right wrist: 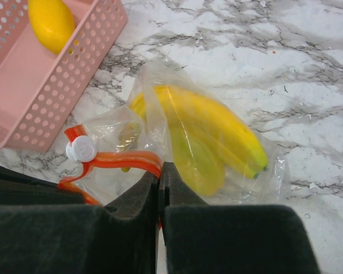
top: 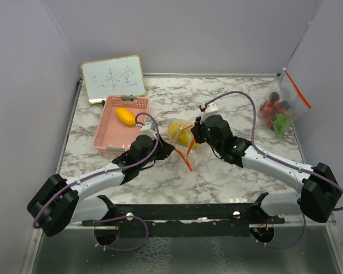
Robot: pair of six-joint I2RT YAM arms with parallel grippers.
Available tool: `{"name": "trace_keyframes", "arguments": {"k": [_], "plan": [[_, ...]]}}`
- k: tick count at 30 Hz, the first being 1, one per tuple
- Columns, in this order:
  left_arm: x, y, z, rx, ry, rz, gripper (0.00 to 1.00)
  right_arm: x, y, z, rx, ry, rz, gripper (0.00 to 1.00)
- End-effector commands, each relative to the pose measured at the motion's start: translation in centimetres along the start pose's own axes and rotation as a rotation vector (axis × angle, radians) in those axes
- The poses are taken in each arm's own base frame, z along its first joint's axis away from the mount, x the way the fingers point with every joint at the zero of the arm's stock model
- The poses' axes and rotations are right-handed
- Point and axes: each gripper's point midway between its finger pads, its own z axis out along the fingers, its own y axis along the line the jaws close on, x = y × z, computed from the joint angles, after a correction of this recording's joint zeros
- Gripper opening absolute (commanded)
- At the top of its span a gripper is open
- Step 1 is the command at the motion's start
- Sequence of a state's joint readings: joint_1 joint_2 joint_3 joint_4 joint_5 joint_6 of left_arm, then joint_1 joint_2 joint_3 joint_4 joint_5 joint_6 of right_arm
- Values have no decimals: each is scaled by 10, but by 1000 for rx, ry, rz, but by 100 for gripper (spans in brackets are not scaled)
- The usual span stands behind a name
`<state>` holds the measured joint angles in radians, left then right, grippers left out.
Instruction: Open the zip-top bag and remove the fake food
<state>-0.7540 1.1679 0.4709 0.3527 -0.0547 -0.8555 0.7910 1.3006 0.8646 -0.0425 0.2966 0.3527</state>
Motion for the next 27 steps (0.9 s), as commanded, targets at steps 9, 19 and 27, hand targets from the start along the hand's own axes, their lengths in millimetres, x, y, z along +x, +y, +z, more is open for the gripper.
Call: {"name": "trace_keyframes", "arguments": {"k": [9, 19, 27], "plan": [[-27, -75, 77, 204, 65, 52, 0, -71, -56, -29, 202, -124, 6, 2], [-19, -146, 139, 417, 168, 5, 0, -134, -163, -92, 474, -229, 46, 2], [-1, -120, 146, 382, 231, -26, 0, -100, -144, -58, 327, -152, 5, 2]]}}
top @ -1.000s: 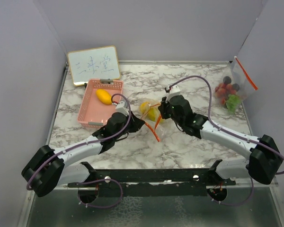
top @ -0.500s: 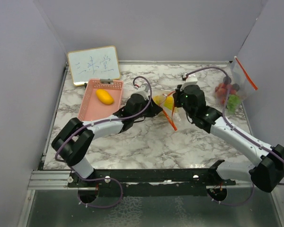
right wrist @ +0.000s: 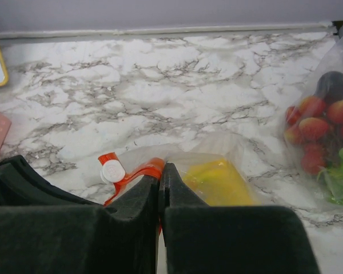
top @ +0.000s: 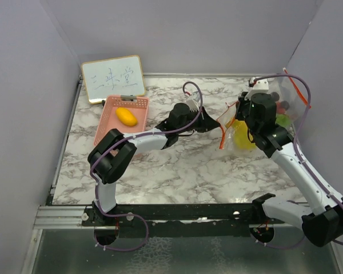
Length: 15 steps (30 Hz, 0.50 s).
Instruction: Open the zip-top bag and remove the fake food
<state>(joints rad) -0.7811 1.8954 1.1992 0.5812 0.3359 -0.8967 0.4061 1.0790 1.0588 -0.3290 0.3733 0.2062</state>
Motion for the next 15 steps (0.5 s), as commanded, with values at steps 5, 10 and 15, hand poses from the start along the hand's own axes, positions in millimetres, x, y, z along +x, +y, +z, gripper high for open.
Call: {"name": "trace_keyframes", "arguments": {"k": [5, 10, 15], "plan": [[49, 73, -28, -156, 125, -63, 0, 86, 51, 32, -253, 146, 38, 2], [65, 97, -54, -225, 147, -66, 5, 127, 66, 35, -332, 215, 84, 2], [66, 111, -80, -352, 170, 15, 31, 135, 78, 33, -405, 202, 91, 2]]}}
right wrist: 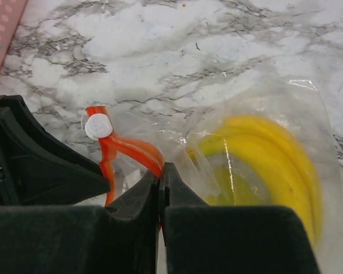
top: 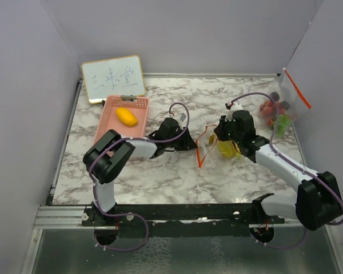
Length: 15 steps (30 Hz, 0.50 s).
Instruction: Open the zip-top bag and remove the fake food
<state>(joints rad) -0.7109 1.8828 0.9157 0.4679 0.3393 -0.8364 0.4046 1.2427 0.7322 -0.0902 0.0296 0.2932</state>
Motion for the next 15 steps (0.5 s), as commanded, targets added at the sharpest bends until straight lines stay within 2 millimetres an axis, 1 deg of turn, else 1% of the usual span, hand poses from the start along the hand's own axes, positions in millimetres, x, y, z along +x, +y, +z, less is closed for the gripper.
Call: {"name": "trace_keyframes", "arguments": {"k": [1, 2, 3, 4, 5, 6, 7, 9, 11, 12, 14, 15], "plan": [[-16, -2, -25, -77, -47, 105, 33, -26, 26, 1, -135, -115, 18, 3], [-18, -2, -29, -93, -56, 118, 36, -28, 27, 2, -142, -116, 15, 5], [-21, -1, -33, -110, -66, 130, 37, -29, 29, 2, -152, -115, 10, 10], [-23, 1, -37, -130, -70, 140, 38, -30, 32, 3, -168, -111, 7, 16], [-26, -1, -41, -140, -79, 147, 38, -32, 36, 2, -186, -112, 6, 24], [-30, -6, -46, -136, -95, 156, 39, -35, 40, 1, -202, -114, 4, 32], [-32, -10, -50, -132, -101, 163, 39, -37, 42, -1, -212, -119, 3, 37], [-37, -18, -55, -119, -115, 174, 39, -44, 44, -7, -219, -140, 3, 45], [-40, -29, -58, -95, -123, 187, 34, -51, 43, -15, -210, -165, 2, 51], [-41, -34, -58, -80, -126, 195, 32, -55, 42, -19, -203, -180, 0, 53], [-38, -38, -51, -58, -114, 206, 22, -61, 37, -25, -173, -201, 3, 53], [-34, -36, -45, -52, -91, 203, 15, -62, 35, -27, -159, -204, 7, 51]]}}
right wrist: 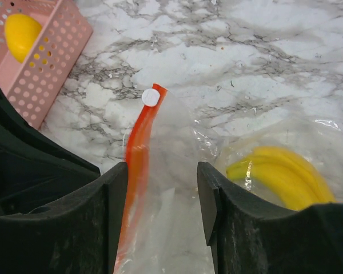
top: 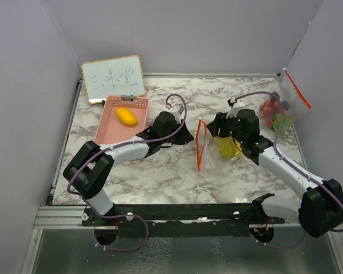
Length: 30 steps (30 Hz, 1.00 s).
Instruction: Open the zip-top bag and remove the fake food
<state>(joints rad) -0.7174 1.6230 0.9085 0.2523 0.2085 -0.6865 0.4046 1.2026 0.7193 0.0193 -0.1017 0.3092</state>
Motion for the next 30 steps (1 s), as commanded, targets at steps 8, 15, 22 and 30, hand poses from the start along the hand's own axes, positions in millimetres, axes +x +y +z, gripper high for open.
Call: {"name": "trace_keyframes", "arguments": {"k": [8, 15, 22, 30], "plan": [[26, -25, 26, 112, 83, -13, 0, -33, -6, -24, 76, -89, -14, 34], [44, -23, 26, 128, 98, -38, 0, -28, -12, -25, 101, -85, -15, 28], [43, -48, 39, 226, -37, -135, 5, -14, -18, -26, 121, -70, 0, 26], [43, -44, 71, 205, -78, -307, 7, 12, -52, -33, 289, -30, 14, 24]]}}
